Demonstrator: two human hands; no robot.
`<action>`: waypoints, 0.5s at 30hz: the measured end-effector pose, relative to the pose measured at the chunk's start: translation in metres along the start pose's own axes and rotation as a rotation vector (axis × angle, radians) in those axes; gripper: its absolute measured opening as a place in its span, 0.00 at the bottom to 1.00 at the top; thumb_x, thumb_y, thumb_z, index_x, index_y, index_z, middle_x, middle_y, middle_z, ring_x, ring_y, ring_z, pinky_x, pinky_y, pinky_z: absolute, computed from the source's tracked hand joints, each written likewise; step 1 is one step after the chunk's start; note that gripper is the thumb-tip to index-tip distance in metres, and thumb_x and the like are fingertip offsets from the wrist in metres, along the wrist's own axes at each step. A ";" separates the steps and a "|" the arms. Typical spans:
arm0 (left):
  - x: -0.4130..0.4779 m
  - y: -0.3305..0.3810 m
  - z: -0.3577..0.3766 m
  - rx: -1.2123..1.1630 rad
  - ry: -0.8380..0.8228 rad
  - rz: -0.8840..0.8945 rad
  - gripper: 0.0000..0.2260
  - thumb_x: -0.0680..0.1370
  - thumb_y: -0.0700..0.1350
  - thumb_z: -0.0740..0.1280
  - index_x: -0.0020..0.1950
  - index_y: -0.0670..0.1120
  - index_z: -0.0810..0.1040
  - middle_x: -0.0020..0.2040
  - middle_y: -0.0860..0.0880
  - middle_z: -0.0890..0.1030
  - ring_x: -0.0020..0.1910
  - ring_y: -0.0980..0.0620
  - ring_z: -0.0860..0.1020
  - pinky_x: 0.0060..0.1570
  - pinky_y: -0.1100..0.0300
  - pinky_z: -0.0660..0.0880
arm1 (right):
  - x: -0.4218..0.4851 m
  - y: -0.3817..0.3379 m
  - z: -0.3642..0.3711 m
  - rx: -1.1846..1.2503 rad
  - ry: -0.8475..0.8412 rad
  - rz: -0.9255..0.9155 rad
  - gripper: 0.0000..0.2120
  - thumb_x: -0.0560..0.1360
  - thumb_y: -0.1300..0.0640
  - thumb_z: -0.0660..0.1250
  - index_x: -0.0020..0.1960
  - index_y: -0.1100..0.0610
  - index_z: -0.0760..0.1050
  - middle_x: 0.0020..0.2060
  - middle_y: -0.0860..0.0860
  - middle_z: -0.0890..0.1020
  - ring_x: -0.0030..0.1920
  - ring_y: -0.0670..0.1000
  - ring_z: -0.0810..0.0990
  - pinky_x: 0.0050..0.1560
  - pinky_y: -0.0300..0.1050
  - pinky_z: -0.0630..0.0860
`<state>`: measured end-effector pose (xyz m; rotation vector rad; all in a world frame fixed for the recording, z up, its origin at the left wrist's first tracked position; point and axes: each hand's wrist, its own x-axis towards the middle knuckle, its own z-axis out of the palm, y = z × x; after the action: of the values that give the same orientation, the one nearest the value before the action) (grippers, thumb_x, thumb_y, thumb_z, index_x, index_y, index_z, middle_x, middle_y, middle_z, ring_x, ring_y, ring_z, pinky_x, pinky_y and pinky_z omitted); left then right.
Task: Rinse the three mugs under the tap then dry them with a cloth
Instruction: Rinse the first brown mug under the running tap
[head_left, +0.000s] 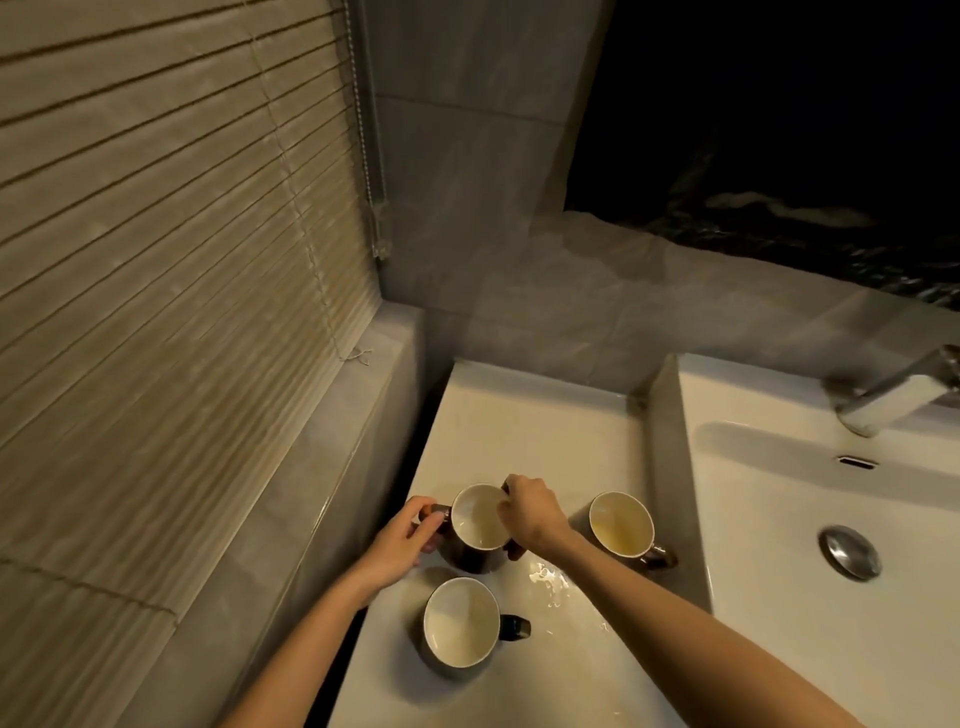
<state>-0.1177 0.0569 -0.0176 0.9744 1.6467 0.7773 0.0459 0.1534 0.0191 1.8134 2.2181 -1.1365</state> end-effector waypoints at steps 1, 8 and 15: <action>0.000 -0.002 0.000 -0.001 -0.009 -0.005 0.06 0.81 0.50 0.59 0.56 0.52 0.71 0.46 0.47 0.80 0.43 0.55 0.77 0.43 0.62 0.73 | 0.001 0.001 0.002 -0.003 -0.005 0.005 0.13 0.76 0.65 0.59 0.60 0.62 0.73 0.53 0.61 0.78 0.45 0.64 0.82 0.35 0.57 0.82; -0.001 -0.005 0.002 0.045 -0.014 -0.033 0.04 0.82 0.49 0.58 0.55 0.53 0.70 0.48 0.46 0.80 0.44 0.55 0.78 0.40 0.65 0.73 | 0.006 0.009 0.013 -0.039 0.007 -0.008 0.12 0.78 0.62 0.57 0.60 0.62 0.73 0.53 0.61 0.78 0.45 0.64 0.82 0.36 0.56 0.82; 0.002 -0.016 -0.006 0.208 0.103 0.008 0.10 0.75 0.58 0.64 0.56 0.62 0.74 0.49 0.47 0.80 0.49 0.51 0.79 0.53 0.55 0.75 | -0.011 0.020 -0.002 0.104 -0.070 -0.082 0.18 0.81 0.50 0.56 0.63 0.59 0.74 0.54 0.57 0.82 0.38 0.56 0.84 0.34 0.39 0.77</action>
<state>-0.1270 0.0508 -0.0305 1.1013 1.8411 0.6803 0.0675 0.1464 0.0163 1.7042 2.2530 -1.3323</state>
